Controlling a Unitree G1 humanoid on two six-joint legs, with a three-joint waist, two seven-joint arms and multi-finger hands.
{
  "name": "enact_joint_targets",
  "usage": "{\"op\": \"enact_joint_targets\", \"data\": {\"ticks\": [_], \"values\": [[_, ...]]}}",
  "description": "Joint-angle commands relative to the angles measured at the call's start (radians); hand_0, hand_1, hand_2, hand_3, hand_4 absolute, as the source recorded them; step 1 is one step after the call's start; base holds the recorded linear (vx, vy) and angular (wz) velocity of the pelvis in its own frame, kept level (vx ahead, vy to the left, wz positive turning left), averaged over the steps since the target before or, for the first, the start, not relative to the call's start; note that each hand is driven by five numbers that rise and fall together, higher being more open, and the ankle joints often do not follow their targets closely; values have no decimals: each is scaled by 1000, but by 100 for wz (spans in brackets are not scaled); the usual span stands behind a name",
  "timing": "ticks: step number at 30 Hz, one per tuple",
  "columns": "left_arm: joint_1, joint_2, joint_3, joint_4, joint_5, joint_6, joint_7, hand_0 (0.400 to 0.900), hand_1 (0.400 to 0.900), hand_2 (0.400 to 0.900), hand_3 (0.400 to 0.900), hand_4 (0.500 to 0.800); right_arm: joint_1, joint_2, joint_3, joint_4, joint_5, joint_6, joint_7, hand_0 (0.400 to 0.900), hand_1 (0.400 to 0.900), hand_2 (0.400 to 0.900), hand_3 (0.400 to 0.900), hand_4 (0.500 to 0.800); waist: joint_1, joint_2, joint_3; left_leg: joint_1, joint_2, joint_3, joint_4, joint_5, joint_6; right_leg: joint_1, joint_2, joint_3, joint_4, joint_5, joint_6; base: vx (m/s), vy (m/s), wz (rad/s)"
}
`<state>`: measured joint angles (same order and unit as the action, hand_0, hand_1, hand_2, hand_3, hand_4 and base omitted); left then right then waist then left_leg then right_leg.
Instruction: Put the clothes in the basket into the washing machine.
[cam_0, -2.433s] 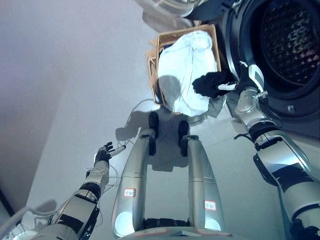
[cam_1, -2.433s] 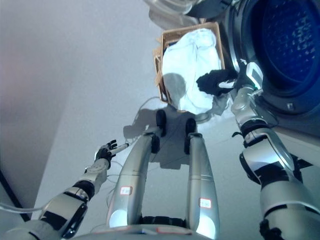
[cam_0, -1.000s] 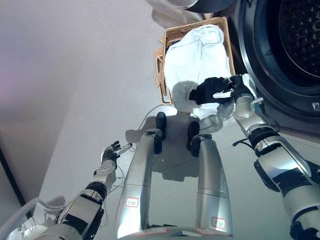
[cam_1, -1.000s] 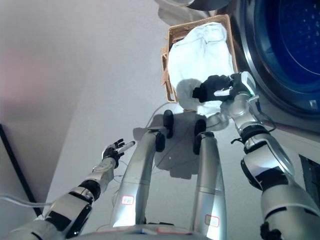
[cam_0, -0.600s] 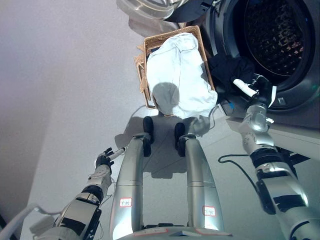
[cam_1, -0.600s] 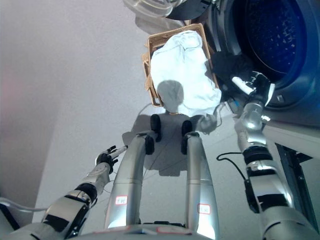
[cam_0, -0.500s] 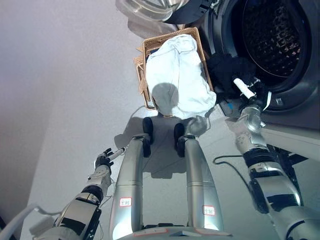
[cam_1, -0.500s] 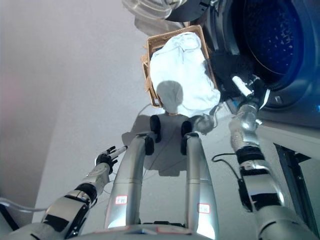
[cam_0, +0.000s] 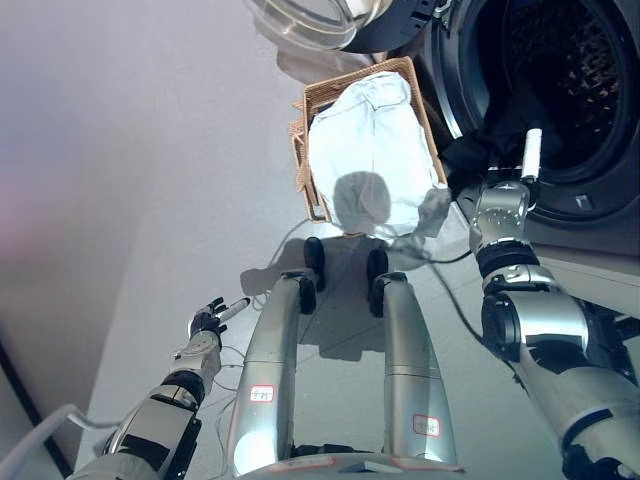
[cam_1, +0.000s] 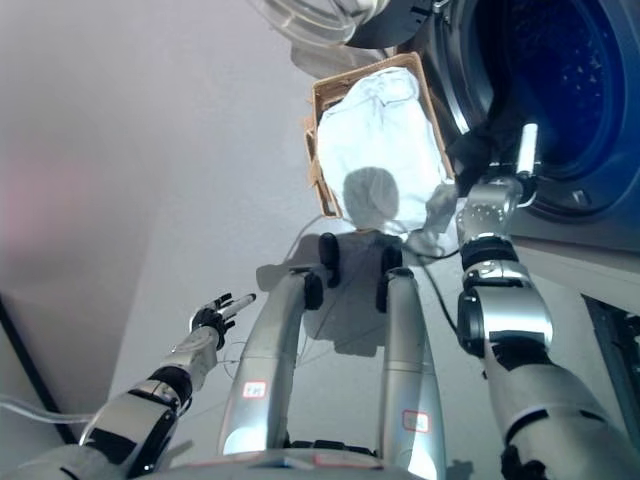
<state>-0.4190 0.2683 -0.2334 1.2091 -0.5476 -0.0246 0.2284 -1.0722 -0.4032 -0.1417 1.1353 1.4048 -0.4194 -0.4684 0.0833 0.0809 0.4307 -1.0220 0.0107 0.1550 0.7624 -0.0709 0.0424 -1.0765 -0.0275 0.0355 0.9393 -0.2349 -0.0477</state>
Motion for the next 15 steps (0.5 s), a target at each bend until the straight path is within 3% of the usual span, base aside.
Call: {"op": "enact_joint_targets", "data": {"ticks": [1, 13, 14, 15], "values": [[89, 13, -60, 40, 1, -1, 10, 900, 900, 900, 900, 800, -125, -235, 72, -81, -41, -24, 87, 400, 400, 400, 400, 500, -6, 61, -72, 47, -42, 26, -42, -87, -21, 16, 41, 39, -104, 35, 49, 47, -52, 4], [97, -15, -98, 35, 5, -4, 2, 900, 900, 900, 900, 800, -232, -314, 124, -75, -64, -40, 83, 400, 400, 400, 400, 500, 7, 77, -106, 31, -47, 39, -37, -89, -23, -13, 33, 41, -80, 22, 53, 45, -37, 2], [98, -16, -99, 33, 5, -4, 2, 900, 900, 900, 900, 800, -233, -317, 125, -75, -65, -40, 82, 900, 900, 900, 900, 800, 6, 77, -108, 28, -47, 38, -37, -89, -23, -15, 32, 40, -80, 22, 53, 27, -21, 4], [97, -19, -101, 30, 3, -4, 2, 900, 900, 900, 900, 800, -234, -322, 130, -70, -71, -40, 81, 900, 900, 900, 900, 800, 6, 76, -110, 26, -48, 36, -37, -89, -22, -20, 33, 40, -78, 23, 53, 23, -14, 3]]}}
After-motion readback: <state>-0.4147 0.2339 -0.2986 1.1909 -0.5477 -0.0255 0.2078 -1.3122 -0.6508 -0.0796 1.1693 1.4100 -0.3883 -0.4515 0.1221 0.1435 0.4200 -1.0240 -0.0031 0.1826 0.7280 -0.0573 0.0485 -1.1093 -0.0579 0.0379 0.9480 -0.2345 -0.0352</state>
